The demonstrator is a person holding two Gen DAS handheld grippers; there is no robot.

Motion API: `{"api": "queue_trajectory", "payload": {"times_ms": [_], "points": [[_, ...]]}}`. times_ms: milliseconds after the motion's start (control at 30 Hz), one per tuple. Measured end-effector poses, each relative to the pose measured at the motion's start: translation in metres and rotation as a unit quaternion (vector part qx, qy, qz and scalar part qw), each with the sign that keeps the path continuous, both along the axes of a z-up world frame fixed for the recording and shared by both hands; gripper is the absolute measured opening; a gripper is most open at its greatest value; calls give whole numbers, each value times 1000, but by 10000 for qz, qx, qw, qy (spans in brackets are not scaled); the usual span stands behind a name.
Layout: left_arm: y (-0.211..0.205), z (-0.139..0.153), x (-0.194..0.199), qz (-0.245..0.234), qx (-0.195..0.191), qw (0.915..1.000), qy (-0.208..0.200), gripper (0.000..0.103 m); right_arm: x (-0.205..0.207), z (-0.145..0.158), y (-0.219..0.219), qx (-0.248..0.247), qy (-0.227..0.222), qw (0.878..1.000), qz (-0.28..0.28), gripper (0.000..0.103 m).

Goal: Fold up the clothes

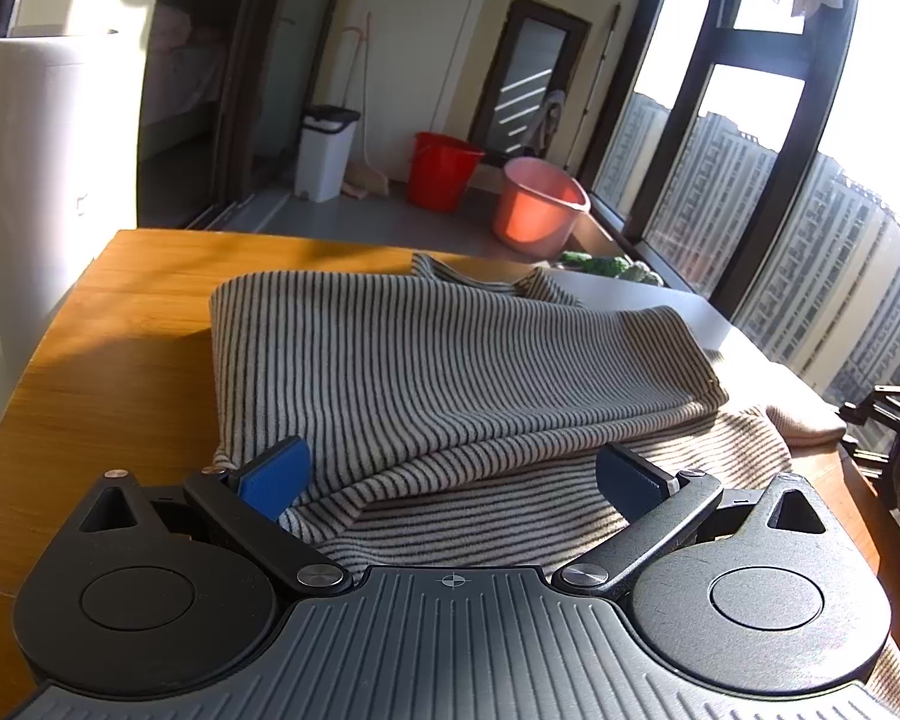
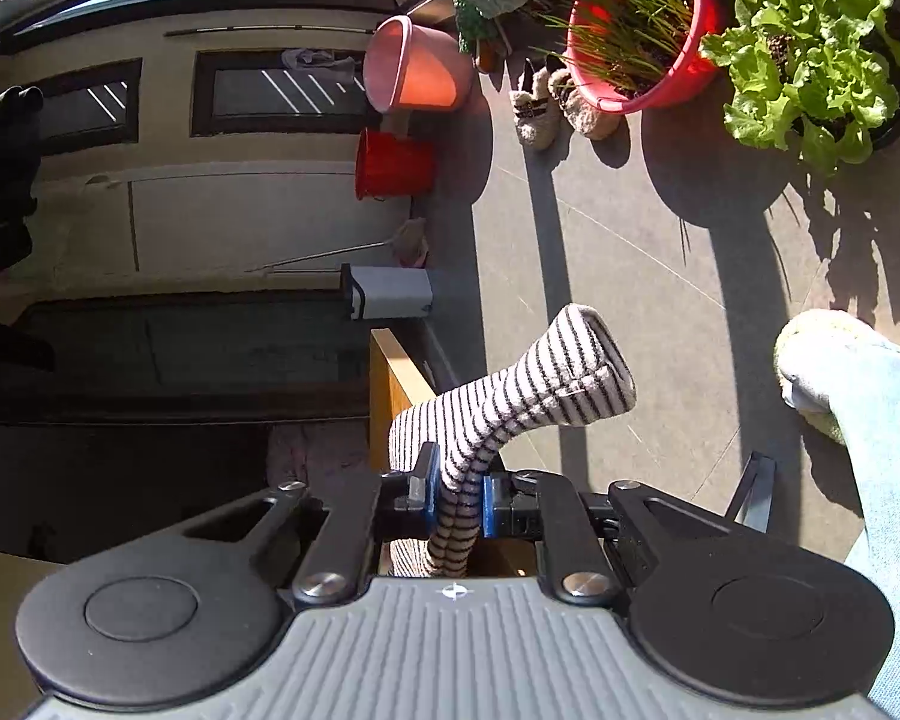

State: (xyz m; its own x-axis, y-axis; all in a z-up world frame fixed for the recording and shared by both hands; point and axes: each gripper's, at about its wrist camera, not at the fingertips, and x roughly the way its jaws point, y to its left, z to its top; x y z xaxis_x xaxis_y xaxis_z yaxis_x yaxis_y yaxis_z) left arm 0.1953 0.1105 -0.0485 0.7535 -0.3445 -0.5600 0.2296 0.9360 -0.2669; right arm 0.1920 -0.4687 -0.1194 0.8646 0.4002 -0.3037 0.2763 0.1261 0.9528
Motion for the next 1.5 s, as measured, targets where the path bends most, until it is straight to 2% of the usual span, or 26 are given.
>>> {"api": "queue_trajectory", "payload": {"times_ms": [67, 167, 300, 433, 567, 700, 867, 967, 1133, 1200, 1300, 1333, 1433, 1467, 1500], "points": [[0, 0, 0, -1, -14, 10000, -2, 103, 0, 33, 6, -406, -399, 9984, 61, 9], [2, -1, -1, 1, -65, 10000, -12, 103, 0, 89, 21, -1200, -1002, 9875, 204, 9], [6, -1, -2, 10, -203, 9998, -35, 103, 3, 173, 82, -2401, -1871, 9496, 750, 9], [11, -1, -4, 20, -406, 9991, -70, 103, 9, 223, 157, -2956, -2518, 9083, 1554, 9], [17, -3, -7, 34, -576, 9983, -125, 103, 24, 237, 231, -3184, -2678, 8785, 2346, 9], [20, -2, -12, 52, -624, 9977, -243, 103, 36, 224, 298, -3382, -2574, 8515, 3073, 9], [22, -2, -13, 38, -689, 9973, -260, 103, 39, 198, 352, -3361, -2466, 8283, 3744, 23], [24, -2, -13, 41, -756, 9968, -274, 103, 34, 194, 352, -3296, -2583, 8232, 3833, 31], [27, -3, -11, 34, -842, 9961, -251, 103, 22, 184, 318, -3330, -2571, 8369, 3501, 47], [28, -3, -10, 32, -870, 9959, -242, 103, 14, 175, 303, -3555, -2491, 8373, 3323, 49], [31, -4, -6, 26, -976, 9951, -180, 103, 4, 146, 291, -4050, -2245, 8270, 3188, 50], [33, -5, -4, 27, -1020, 9947, -144, 103, 2, 138, 288, -4085, -2169, 8280, 3171, 50], [37, -6, 0, 22, -1110, 9938, -79, 103, 0, 106, 275, -3941, -1840, 8450, 3111, 50], [38, -6, 1, 29, -1128, 9936, -78, 103, -1, 98, 274, -3911, -1794, 8482, 3088, 50], [38, -6, 1, 34, -1129, 9936, -76, 103, -3, 95, 274, -3947, -1839, 8465, 3064, 50]]}}
